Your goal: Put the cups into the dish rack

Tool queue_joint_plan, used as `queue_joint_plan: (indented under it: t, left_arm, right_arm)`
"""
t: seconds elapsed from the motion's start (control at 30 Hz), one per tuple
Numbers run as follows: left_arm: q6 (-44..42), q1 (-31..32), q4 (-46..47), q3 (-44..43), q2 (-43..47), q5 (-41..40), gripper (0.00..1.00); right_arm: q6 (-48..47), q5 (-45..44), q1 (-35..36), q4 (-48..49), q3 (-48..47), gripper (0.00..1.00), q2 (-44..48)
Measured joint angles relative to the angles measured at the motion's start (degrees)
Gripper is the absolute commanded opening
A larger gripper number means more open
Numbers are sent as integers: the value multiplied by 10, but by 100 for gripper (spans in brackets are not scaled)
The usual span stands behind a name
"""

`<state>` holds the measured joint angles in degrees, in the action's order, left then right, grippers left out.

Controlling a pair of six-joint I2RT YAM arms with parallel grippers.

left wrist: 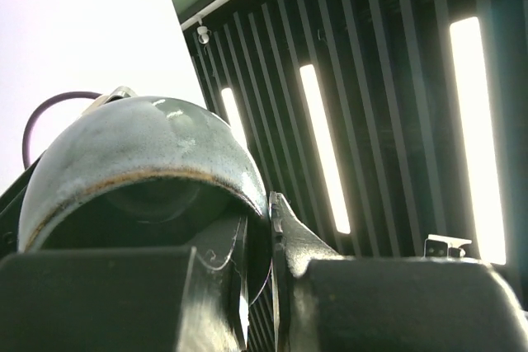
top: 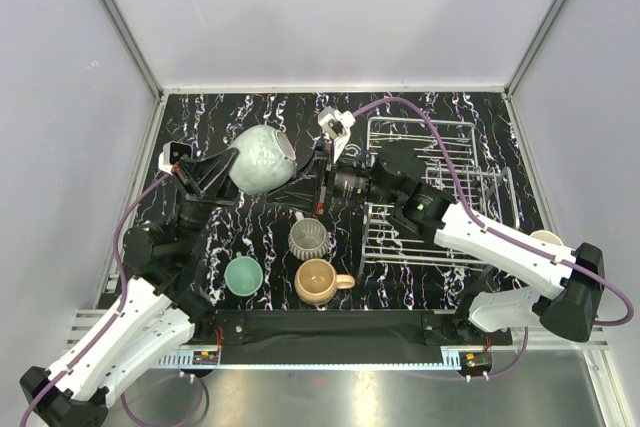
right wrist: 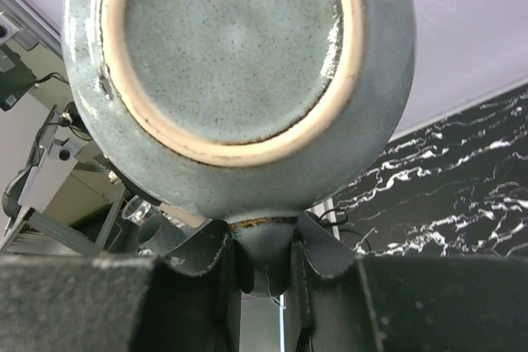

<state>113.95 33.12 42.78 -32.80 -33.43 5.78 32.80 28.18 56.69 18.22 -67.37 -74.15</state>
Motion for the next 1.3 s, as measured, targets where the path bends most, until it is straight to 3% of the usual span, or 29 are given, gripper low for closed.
queue_joint_plan:
  t: [0.03,0.07,0.1,0.13,0.23,0.37,0.6,0.8,0.93,1.3]
  left_arm:
    - [1,0,0,2,0,0,2]
    - [2,0,1,4,0,0,11]
    - [2,0,0,5,1,-1,25]
    - [1,0,-5,6,4,0,46]
    - [-17,0,-35,7,13,7,70]
    - [-60,-1,-129,7,37,19,88]
    - [-125,0,-236,5,41,57,99]
    - [-202,0,-320,-30,36,78,99]
    - [-252,0,-347,-54,28,85,99]
    - [-326,1,-342,-92,-82,163,93]
  right_arm:
    - [0,-2,0,-8,-3,0,0]
    - [0,-4,0,-17,-7,0,0]
    - [-1,-6,0,-26,-9,0,1]
    - [-3,-11,0,-37,-10,0,3]
    - [-17,-40,2,-95,-15,0,16]
    - [-44,-90,2,-193,-16,0,46]
    - [-110,-177,-35,-365,-19,0,118]
    - [-190,-246,-145,-508,-54,0,184]
    - [-255,-292,-186,-561,-96,0,205]
    - [-347,-357,-189,-635,-150,0,204]
